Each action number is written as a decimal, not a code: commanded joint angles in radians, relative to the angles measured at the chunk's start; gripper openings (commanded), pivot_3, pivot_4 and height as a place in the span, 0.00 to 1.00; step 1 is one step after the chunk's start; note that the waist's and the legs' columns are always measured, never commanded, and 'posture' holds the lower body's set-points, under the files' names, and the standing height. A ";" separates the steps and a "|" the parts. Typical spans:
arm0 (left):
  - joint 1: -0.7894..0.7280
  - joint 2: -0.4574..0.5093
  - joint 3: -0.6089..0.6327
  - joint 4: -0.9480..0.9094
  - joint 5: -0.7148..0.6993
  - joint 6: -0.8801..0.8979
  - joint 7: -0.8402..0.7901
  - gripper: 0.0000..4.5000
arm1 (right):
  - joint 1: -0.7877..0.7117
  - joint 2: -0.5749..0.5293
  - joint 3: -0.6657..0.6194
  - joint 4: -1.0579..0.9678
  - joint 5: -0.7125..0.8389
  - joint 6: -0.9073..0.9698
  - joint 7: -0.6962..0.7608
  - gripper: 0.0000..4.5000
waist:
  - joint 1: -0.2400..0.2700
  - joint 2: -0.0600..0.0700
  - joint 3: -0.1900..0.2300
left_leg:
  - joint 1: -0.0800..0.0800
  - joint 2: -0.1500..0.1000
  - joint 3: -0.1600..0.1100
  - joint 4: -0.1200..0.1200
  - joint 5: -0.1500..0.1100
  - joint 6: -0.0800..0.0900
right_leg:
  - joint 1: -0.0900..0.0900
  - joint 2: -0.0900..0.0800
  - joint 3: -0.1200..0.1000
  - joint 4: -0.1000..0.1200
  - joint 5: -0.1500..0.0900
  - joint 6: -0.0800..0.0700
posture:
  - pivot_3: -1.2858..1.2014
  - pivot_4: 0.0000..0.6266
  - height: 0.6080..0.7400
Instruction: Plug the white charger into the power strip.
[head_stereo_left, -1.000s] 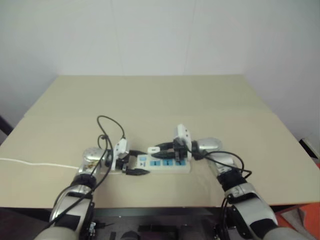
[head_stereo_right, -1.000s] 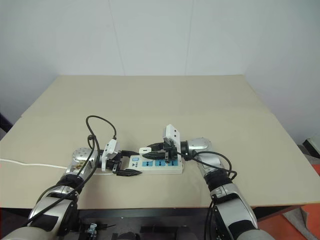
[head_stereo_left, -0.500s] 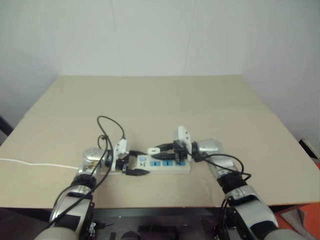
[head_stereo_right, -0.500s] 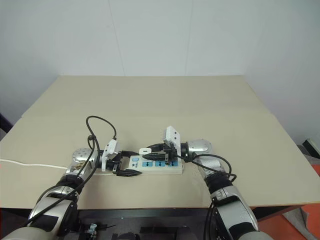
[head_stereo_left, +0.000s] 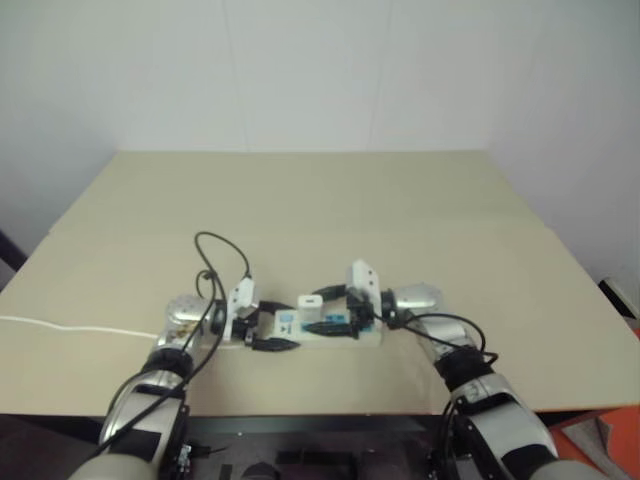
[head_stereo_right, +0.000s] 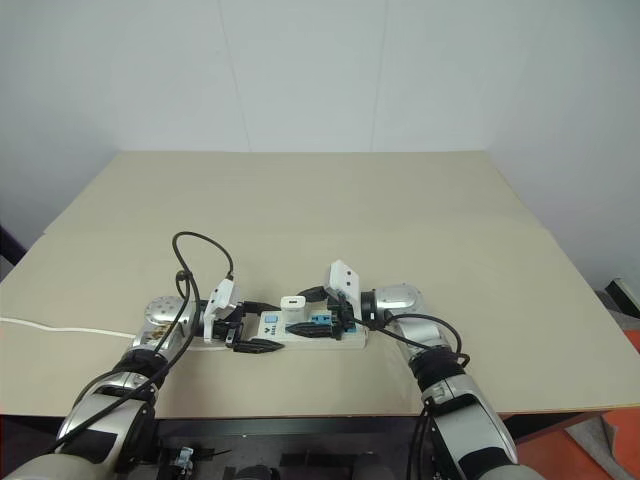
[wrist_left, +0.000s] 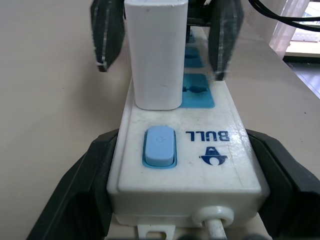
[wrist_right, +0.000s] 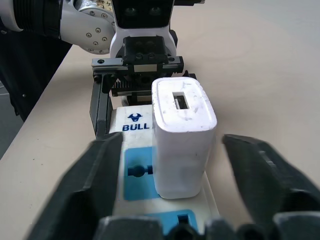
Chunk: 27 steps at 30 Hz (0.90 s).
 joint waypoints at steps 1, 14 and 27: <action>0.005 0.005 -0.011 0.003 0.019 -0.004 -0.013 0.73 | 0.027 -0.002 0.028 0.044 -0.036 0.013 0.003 0.99 | 0.000 0.000 0.000 | 0.000 0.000 0.000 0.000 0.000 0.000 | 0.000 0.000 0.000 0.000 0.000 0.000 | 0.52 0.24 1.00; 0.022 0.020 0.047 -0.063 -0.082 0.012 -0.019 1.00 | 0.044 -0.013 0.029 0.005 -0.030 0.004 0.013 1.00 | 0.000 0.000 0.000 | 0.000 0.000 0.000 0.000 0.000 0.000 | 0.000 0.000 0.000 0.000 0.000 0.000 | 0.52 0.24 1.00; 0.198 0.522 -0.033 -0.567 -0.555 0.533 -0.021 1.00 | 0.162 -0.323 -0.135 -0.395 0.111 0.037 0.100 1.00 | 0.020 0.006 0.020 | -0.017 0.000 -0.001 0.001 0.000 0.000 | -0.016 -0.001 0.000 0.001 0.000 0.000 | 0.52 0.24 1.00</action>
